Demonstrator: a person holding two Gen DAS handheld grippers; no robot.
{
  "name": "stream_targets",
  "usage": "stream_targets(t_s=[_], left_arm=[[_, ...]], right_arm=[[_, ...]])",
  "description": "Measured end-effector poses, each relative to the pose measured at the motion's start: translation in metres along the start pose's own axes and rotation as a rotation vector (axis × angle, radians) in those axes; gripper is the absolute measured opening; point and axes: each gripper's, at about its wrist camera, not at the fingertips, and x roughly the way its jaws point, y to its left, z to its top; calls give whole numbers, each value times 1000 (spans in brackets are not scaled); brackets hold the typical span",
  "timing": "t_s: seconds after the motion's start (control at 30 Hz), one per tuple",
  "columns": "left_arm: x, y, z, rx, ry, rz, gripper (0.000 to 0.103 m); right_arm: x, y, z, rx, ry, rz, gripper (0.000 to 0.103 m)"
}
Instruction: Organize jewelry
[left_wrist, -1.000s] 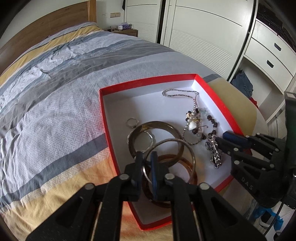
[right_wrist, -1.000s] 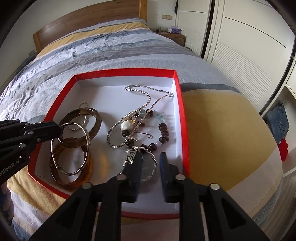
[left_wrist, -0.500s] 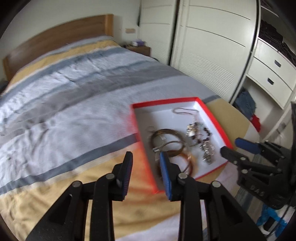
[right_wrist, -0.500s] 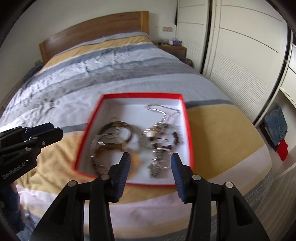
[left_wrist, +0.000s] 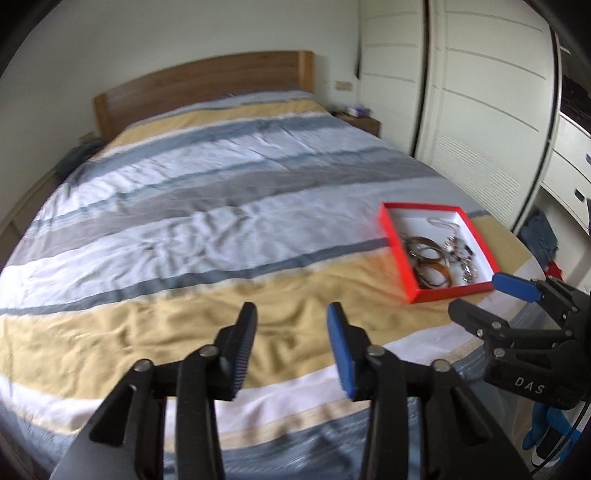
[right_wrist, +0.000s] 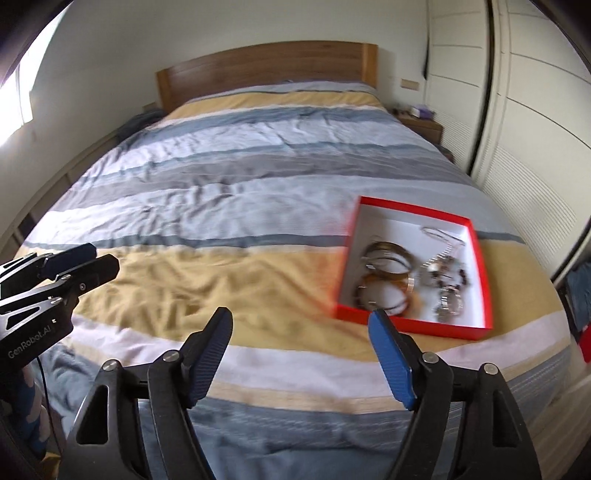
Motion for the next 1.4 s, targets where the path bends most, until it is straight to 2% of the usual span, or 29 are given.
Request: stream_targets(t_s=[0.13,0.33,0.5,0.83,0.87,0.93,1.0,1.4], left_arm=[[-29,25,-12,-33,-30,50,42],[-61,49,-31,-77,-62,78,42],[-76,54,-44,-80,-74,90,42],[-119,54,-61,-82,-159,118,43],[-123,55,-62,-84,-165,122,44],[-131,55,-64,-86,-184,124,53],[-139,54,-67,-86,-200,123,54],[-156,48,-76,-84,-221,117,58]], right_arm=[[-14,28,-4,-11,-19,15,85],[-37,55,-11,-34,-53,21,94],[-52,69,-19,-45,-64,19,94],[-84,86,-32,-76,-111,9,96],[-87,88,-34,-80,-116,9,96],[-93,91,-38,-88,-125,8,96],[-98,92,-41,-92,-132,8,101],[-113,98,-50,-102,-161,8,103]])
